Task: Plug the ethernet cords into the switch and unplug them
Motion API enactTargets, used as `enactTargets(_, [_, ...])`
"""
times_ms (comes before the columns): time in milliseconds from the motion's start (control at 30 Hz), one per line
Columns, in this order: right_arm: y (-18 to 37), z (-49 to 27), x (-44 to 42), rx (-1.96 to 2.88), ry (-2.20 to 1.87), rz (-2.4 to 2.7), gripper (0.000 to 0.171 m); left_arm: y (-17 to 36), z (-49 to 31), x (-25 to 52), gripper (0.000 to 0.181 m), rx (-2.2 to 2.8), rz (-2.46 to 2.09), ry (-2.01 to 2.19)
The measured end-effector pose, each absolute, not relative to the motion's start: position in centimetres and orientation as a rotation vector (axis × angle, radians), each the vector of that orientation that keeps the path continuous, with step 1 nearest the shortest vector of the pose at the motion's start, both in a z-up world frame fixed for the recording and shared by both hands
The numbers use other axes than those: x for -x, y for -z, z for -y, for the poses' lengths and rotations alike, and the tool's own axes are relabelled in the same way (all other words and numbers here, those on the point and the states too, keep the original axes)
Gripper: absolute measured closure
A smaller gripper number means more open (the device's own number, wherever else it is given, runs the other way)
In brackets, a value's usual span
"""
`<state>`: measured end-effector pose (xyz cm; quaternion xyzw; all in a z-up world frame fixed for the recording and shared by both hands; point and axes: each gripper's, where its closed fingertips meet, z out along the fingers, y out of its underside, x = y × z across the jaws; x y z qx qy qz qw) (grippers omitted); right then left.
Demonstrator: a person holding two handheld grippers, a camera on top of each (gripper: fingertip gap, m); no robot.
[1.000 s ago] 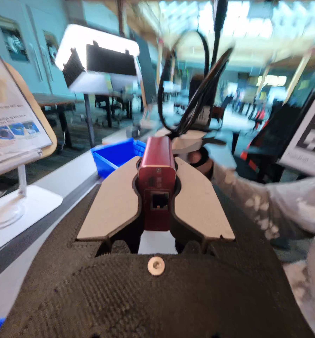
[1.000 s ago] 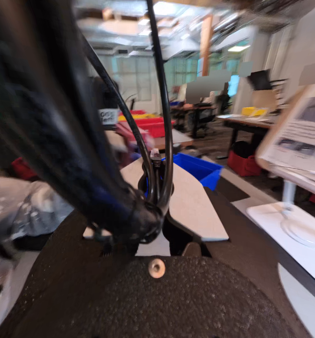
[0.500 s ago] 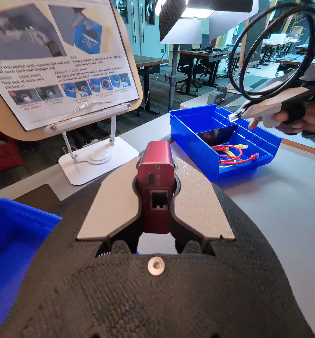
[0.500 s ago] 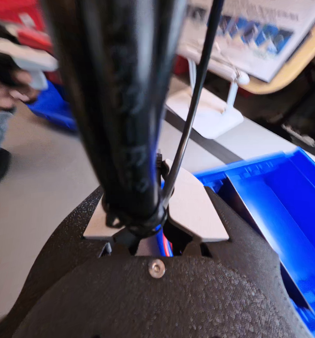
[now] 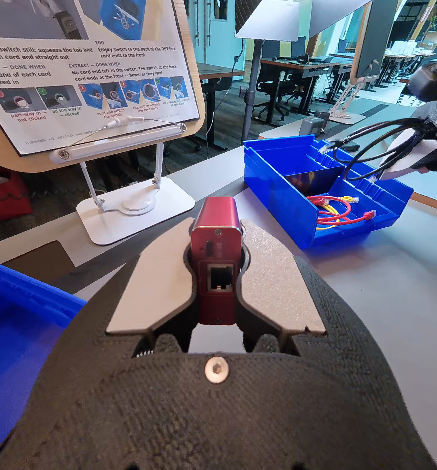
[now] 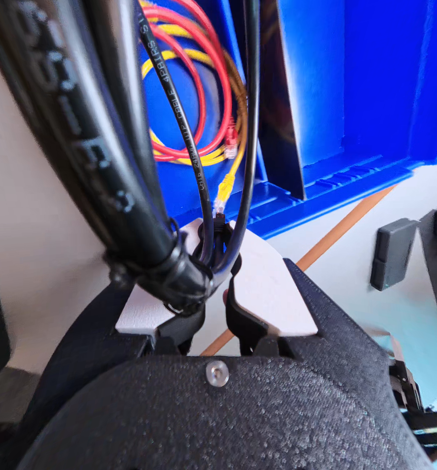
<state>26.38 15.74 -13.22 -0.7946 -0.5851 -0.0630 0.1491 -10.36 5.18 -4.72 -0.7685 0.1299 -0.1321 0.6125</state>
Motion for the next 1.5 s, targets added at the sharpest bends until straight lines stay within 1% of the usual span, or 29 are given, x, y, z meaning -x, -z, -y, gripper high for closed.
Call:
enactTargets(33, [13.4, -15.3, -26.1, 2.304, 0.156, 1.719, 0.158, 4.8, -5.2, 10.3, 0.152, 1.774, -0.301, 0.307])
enactTargets(133, [13.5, -14.2, -25.5, 2.368, 0.108, 1.822, 0.158, 4.7, -5.1, 10.4, 0.152, 1.774, -0.301, 0.312])
enactTargets(333, [14.5, -16.0, -26.2, 2.478, 0.323, 1.894, 0.158, 4.8, -5.2, 10.3, 0.152, 1.775, -0.308, 0.331])
enactTargets(400, [15.3, -15.9, -26.0, 2.552, 0.255, 1.933, 0.158, 4.7, -5.1, 10.3, 0.152, 1.775, -0.312, 0.34])
enactTargets(500, [15.6, -15.0, -24.8, 2.592, 0.04, 2.032, 0.158, 4.7, -5.0, 10.4, 0.152, 1.774, -0.315, 0.343])
enactTargets(633, [14.5, -17.2, -25.3, 2.599, 0.143, 1.988, 0.157, 4.8, -5.1, 10.8, 0.152, 1.776, -0.305, 0.35])
enactTargets(700, [13.5, -18.5, -25.5, 2.549, 0.212, 1.96, 0.154, 4.9, -5.2, 11.0, 0.152, 1.78, -0.302, 0.354])
enactTargets(867, [9.6, -19.8, -24.3, 2.349, 0.207, 1.857, 0.132, 5.1, -5.3, 11.3, 0.152, 1.786, -0.297, 0.359])
enactTargets(933, [7.8, -19.7, -22.5, 2.188, 0.141, 1.779, 0.13, 5.1, -5.2, 11.3, 0.152, 1.786, -0.3, 0.36])
enactTargets(1067, [4.0, -16.5, -16.9, 1.812, -0.12, 1.565, 0.128, 4.8, -5.0, 10.4, 0.152, 1.776, -0.323, 0.374])
enactTargets(1133, [2.8, -12.6, -13.5, 1.641, -0.338, 1.505, 0.129, 4.8, -4.7, 9.0, 0.151, 1.768, -0.376, 0.418])
enactTargets(1200, [2.4, -8.6, -10.7, 1.485, -0.443, 1.522, 0.128, 4.7, -3.9, 6.4, 0.152, 1.749, -0.479, 0.5])
enactTargets(1300, [2.6, -4.9, -7.3, 1.304, -0.401, 1.527, 0.118, 4.6, -2.8, 3.1, 0.152, 1.755, -0.534, 0.611])
enactTargets(1400, [4.2, -2.4, -4.2, 1.23, -0.297, 1.52, 0.096, 4.1, -1.9, 0.4, 0.152, 1.75, -0.514, 0.738])
enactTargets(1500, [5.0, -0.5, -1.6, 1.118, -0.192, 1.483, 0.088, 4.2, -1.4, -1.5, 0.152, 1.755, -0.486, 0.834])
